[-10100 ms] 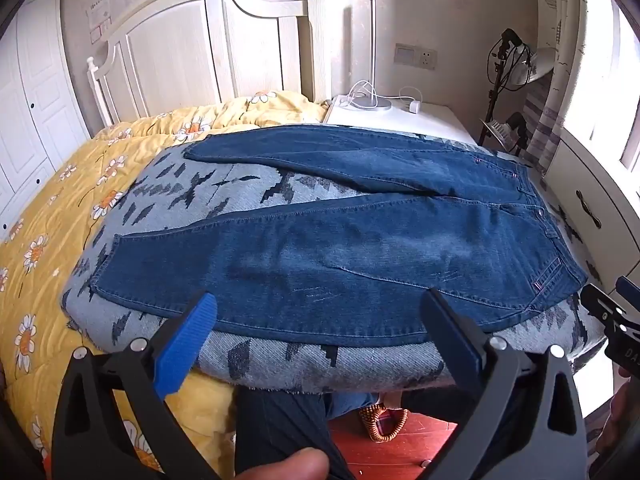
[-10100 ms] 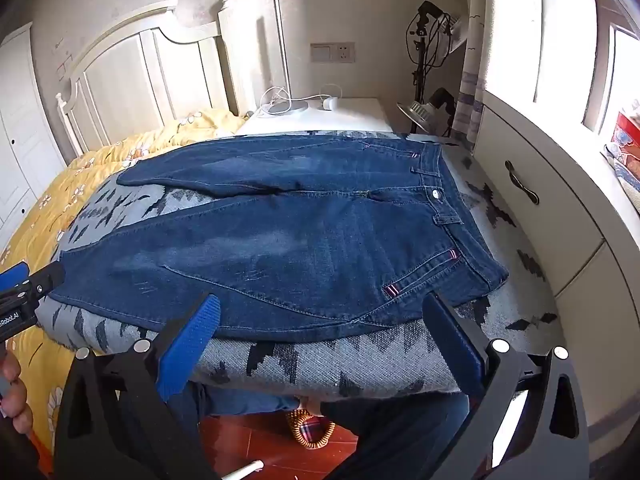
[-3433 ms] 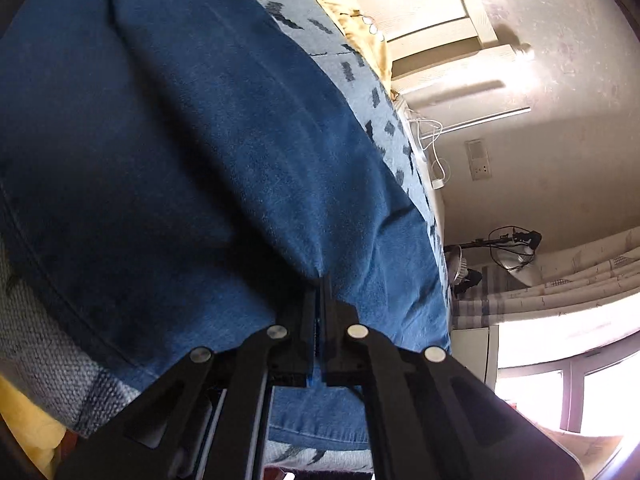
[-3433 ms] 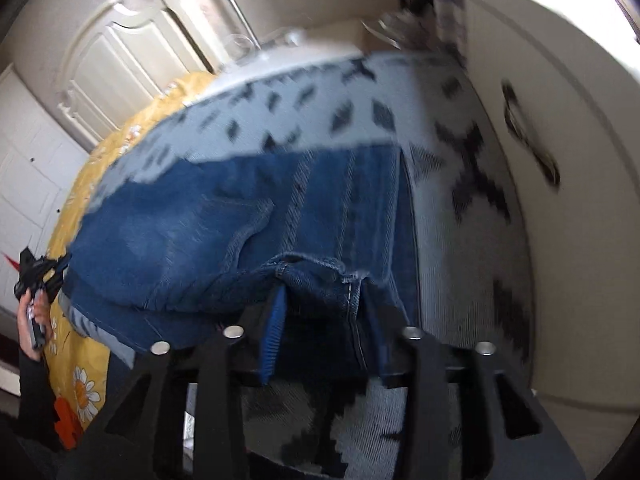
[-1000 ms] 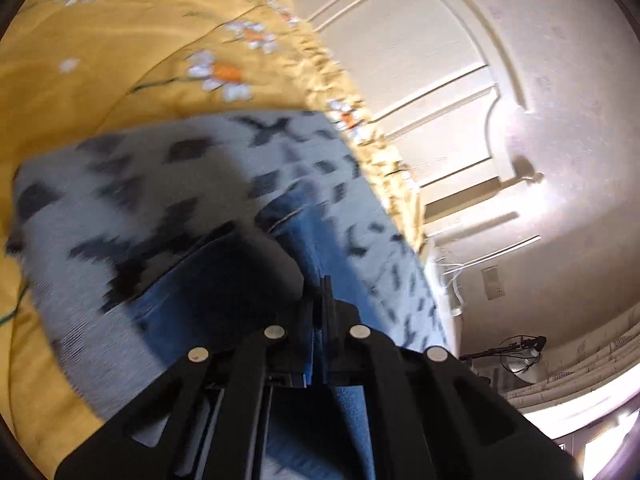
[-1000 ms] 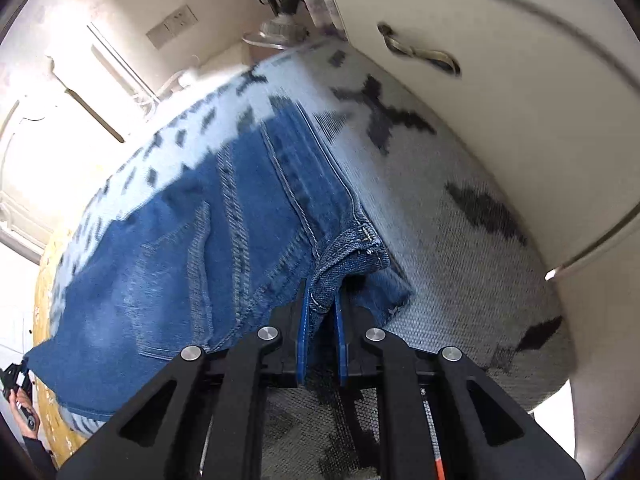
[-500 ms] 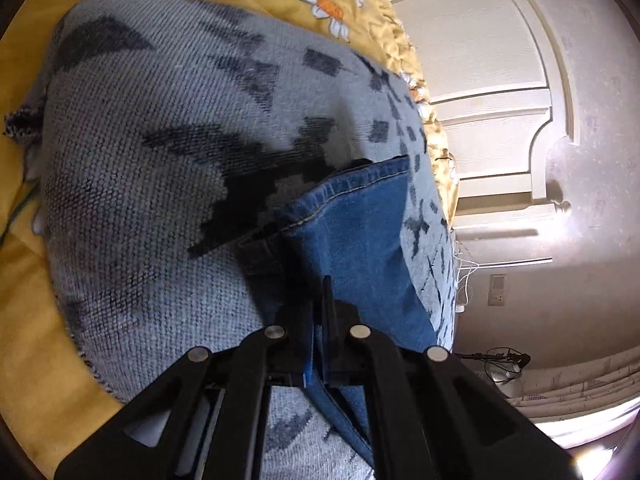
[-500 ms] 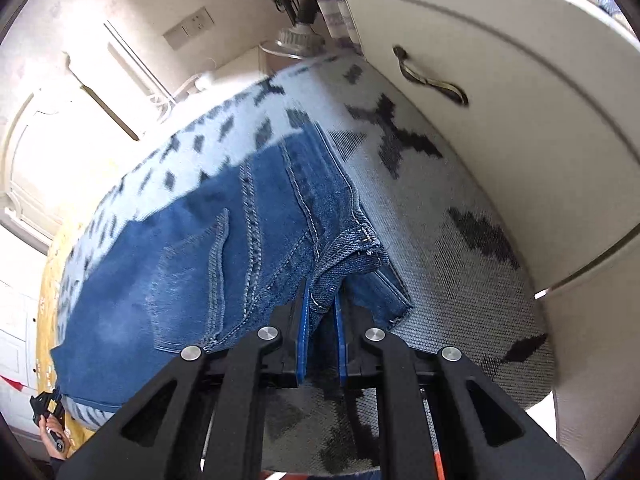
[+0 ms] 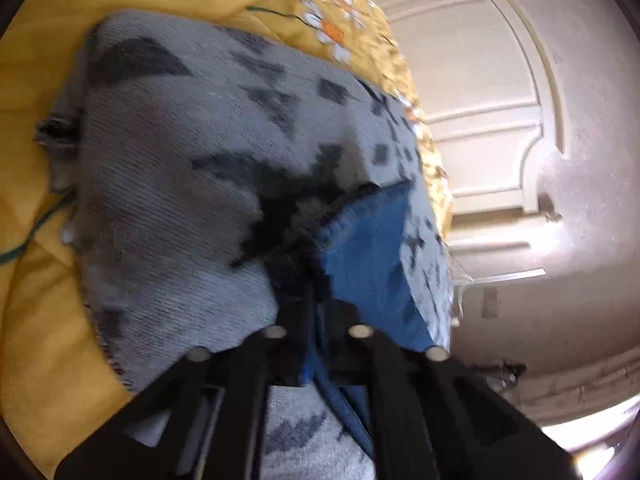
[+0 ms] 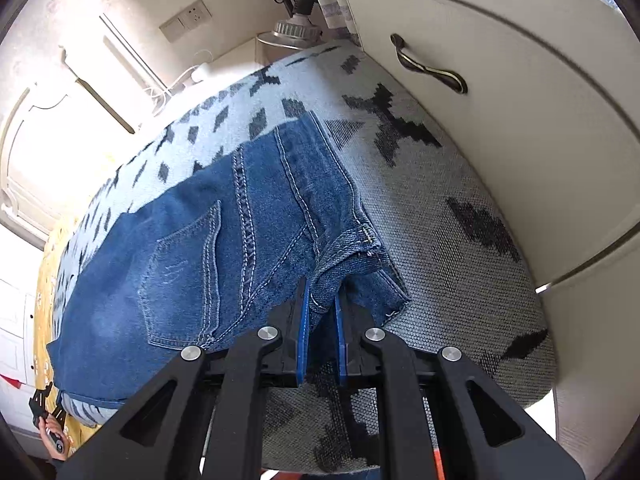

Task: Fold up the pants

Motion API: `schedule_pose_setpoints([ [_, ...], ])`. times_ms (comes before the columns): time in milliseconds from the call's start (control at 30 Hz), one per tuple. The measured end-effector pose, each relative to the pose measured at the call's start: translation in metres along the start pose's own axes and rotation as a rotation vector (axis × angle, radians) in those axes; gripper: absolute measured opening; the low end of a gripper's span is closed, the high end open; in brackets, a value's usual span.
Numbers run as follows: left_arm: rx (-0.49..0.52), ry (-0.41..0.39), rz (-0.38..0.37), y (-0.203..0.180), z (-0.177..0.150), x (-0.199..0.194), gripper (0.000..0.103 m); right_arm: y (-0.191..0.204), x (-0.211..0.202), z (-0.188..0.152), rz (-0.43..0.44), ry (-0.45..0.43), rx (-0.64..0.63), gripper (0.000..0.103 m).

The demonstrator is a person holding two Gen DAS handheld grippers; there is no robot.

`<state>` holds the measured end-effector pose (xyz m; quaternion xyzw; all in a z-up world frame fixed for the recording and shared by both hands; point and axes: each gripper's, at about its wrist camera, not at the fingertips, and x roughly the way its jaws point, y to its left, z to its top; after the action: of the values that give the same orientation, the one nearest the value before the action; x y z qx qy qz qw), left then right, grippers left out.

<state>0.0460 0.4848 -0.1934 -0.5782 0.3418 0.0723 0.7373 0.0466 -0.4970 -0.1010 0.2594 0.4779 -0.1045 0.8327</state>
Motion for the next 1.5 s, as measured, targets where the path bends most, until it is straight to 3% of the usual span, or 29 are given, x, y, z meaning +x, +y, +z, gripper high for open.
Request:
schedule_pose_setpoints([
  [67, 0.004, -0.011, -0.011, -0.003, -0.005, -0.005, 0.002, -0.001, 0.003, -0.001, -0.003, 0.004, 0.0, 0.011],
  [100, 0.013, -0.015, -0.002, -0.007, -0.011, -0.009, 0.007, -0.001, 0.003, -0.002, -0.003, 0.005, 0.0, 0.011],
  [133, -0.015, -0.017, -0.012, -0.007, -0.02, -0.015, 0.032, -0.002, 0.004, -0.002, -0.001, 0.005, 0.002, 0.011],
  [167, -0.045, -0.016, -0.052, -0.006, -0.032, -0.02, 0.045, -0.003, 0.004, -0.002, 0.001, 0.004, 0.002, 0.011],
  [200, -0.056, 0.004, -0.113, -0.009, -0.046, -0.023, 0.049, -0.003, 0.004, -0.003, 0.003, 0.003, -0.001, 0.011],
  [233, -0.044, 0.055, -0.164, -0.017, -0.064, -0.02, 0.047, -0.004, 0.004, -0.004, 0.004, 0.003, -0.004, 0.011],
  [267, -0.019, 0.135, -0.189, -0.031, -0.096, -0.013, 0.045, -0.004, 0.005, -0.004, 0.005, 0.004, -0.004, 0.011],
  [400, 0.031, 0.334, -0.27, -0.072, -0.19, 0.016, 0.039, -0.007, 0.009, -0.006, 0.006, 0.006, -0.001, 0.011],
  [467, 0.034, 0.393, -0.275, -0.085, -0.22, 0.033, 0.035, -0.008, 0.013, -0.007, 0.005, 0.006, 0.001, 0.011],
  [567, 0.066, 0.423, -0.208, -0.096, -0.243, 0.056, 0.03, -0.007, 0.013, -0.009, 0.002, -0.003, -0.01, 0.011],
  [800, 0.055, 0.444, -0.1, -0.095, -0.258, 0.071, 0.023, -0.02, 0.017, -0.016, 0.056, -0.006, 0.005, 0.011],
  [1200, 0.023, 0.492, -0.116, -0.106, -0.279, 0.099, 0.023, -0.02, 0.021, -0.018, 0.072, -0.012, -0.031, 0.012],
  [1267, 0.04, 0.491, -0.115, -0.11, -0.282, 0.102, 0.018, -0.019, 0.021, -0.019, 0.069, -0.014, -0.038, 0.012],
  [1300, 0.052, 0.489, -0.112, -0.111, -0.284, 0.103, 0.002, -0.019, 0.021, -0.019, 0.068, -0.015, -0.041, 0.012],
  [1500, 0.134, 0.45, -0.139, -0.137, -0.286, 0.08, 0.001, -0.018, 0.019, -0.018, 0.075, -0.021, -0.044, 0.011],
])
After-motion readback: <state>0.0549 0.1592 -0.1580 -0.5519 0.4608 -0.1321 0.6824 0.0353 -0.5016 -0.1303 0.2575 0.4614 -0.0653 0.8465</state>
